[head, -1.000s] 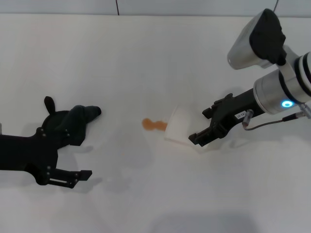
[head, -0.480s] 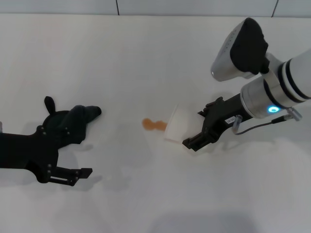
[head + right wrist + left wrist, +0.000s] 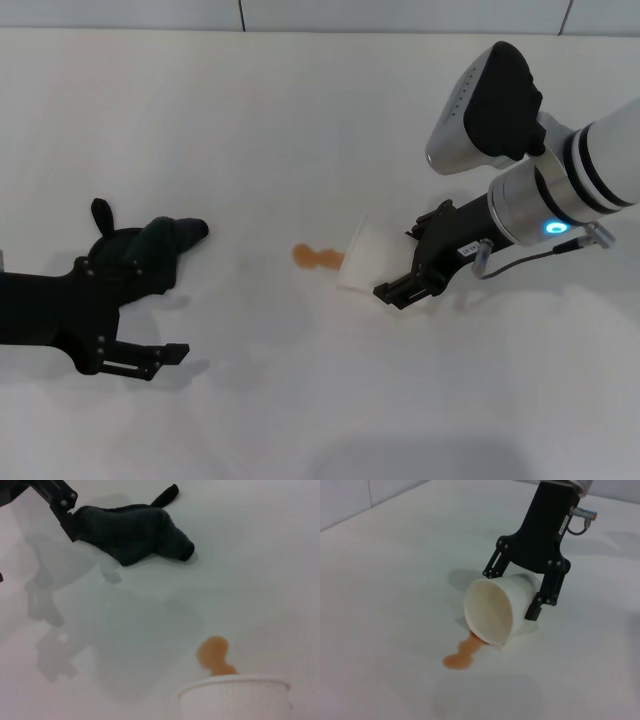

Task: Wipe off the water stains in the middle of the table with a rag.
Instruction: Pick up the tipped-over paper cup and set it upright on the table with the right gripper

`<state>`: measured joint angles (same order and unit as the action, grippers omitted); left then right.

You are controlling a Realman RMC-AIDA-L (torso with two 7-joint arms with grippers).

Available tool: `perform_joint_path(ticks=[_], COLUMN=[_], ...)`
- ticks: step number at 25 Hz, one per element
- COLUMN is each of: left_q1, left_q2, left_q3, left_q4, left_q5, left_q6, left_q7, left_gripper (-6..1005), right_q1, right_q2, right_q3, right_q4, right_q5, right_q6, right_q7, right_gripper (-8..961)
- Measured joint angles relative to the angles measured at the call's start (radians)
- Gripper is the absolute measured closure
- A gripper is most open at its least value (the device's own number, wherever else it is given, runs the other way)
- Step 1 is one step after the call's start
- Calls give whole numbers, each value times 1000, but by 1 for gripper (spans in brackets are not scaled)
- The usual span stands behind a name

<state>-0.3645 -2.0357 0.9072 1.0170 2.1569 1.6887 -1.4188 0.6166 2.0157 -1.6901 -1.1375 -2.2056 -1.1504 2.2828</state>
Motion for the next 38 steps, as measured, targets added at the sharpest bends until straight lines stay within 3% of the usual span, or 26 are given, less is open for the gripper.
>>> perform_joint_path(ticks=[4, 7, 12, 17, 23, 38], left_q1=[2, 5, 3, -1, -4, -13], left_q2=[2, 3, 2, -1, -2, -27], left_q3=[-7, -17, -36, -64, -60, -63], left_q4=[0, 1, 1, 2, 2, 2], left_q5=[-4, -5, -7, -29, -56, -60], left_q6=[0, 0, 1, 13, 14, 10], left_q7=[0, 0, -1, -6, -34, -68], left_gripper=[121, 121, 121, 121, 122, 122], right_q1=[-22, -85, -213, -264, -251, -251], right_q2=[-3, -3, -5, -9, -9, -5], right_q3=[28, 102, 280, 466, 677, 716], right_q4=[-36, -98, -113, 94, 439, 856], right_q5=[9, 29, 250, 591, 788, 982], right_q6=[-6, -18, -46, -129, -259, -313], right_q7=[-13, -67, -338, -727, -1136, -1608], right_gripper=[217, 230, 253, 286, 355, 444])
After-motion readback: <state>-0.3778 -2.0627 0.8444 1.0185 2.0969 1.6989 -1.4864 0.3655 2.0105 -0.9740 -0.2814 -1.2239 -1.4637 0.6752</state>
